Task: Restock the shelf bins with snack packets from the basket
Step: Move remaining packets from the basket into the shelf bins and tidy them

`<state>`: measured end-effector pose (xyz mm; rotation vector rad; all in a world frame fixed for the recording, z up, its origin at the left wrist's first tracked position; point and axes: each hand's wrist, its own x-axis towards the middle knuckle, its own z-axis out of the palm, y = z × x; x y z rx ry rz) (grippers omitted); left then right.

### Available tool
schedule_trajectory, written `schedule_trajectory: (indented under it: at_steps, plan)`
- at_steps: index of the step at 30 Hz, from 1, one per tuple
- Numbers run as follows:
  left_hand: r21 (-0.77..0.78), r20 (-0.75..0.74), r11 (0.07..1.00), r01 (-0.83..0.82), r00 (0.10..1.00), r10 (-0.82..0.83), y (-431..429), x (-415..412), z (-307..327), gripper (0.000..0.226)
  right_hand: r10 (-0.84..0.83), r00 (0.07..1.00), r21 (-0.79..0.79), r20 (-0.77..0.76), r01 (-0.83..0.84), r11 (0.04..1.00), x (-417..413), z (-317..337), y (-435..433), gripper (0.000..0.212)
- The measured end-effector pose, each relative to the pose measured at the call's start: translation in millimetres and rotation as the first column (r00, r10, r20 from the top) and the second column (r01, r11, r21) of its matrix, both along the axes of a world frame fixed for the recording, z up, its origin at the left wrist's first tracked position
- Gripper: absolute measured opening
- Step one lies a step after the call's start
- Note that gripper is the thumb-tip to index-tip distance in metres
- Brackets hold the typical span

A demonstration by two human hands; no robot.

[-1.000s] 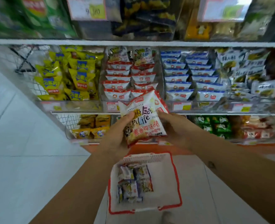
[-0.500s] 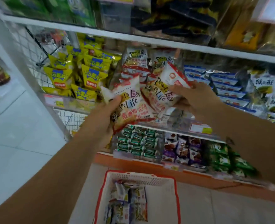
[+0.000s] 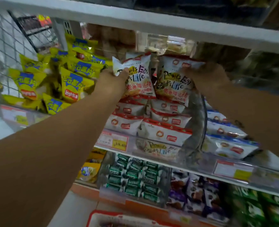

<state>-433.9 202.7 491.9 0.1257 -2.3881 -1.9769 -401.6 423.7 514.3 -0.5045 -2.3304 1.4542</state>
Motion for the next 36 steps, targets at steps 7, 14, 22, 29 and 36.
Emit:
schedule_trajectory:
  at_steps: [7, 14, 22, 29, 36]
  plan:
    - [-0.112, -0.103, 0.994, -0.018, 0.995, 0.006, 18, -32, 1, 0.030, 0.134, 0.991, 0.051, -0.011, -0.133, 0.990, -34, 2, 15, 0.030]
    - [-0.218, -0.165, 0.976, -0.002, 0.986, -0.035, 28, -53, -2, 0.035, 0.100, 0.995, 0.295, -0.005, -0.094, 0.951, -45, -2, 23, 0.041]
    - [-0.416, -0.413, 0.890, -0.185, 0.911, -0.004, 29, -49, -10, 0.052, 0.083, 0.996, 0.518, -0.037, -0.051, 0.854, -8, -18, 15, 0.081]
    - [-0.828, -0.289, 0.556, -0.077, 0.907, -0.305, 44, -13, -14, 0.079, 0.157, 0.987, 0.856, 0.044, -0.118, 0.503, 3, -24, 0, 0.072]
    - [-0.884, -0.224, 0.465, -0.049, 0.917, -0.330, 37, -27, -22, 0.090, 0.218, 0.909, 0.842, 0.354, -0.411, 0.348, -9, -12, -10, 0.091]
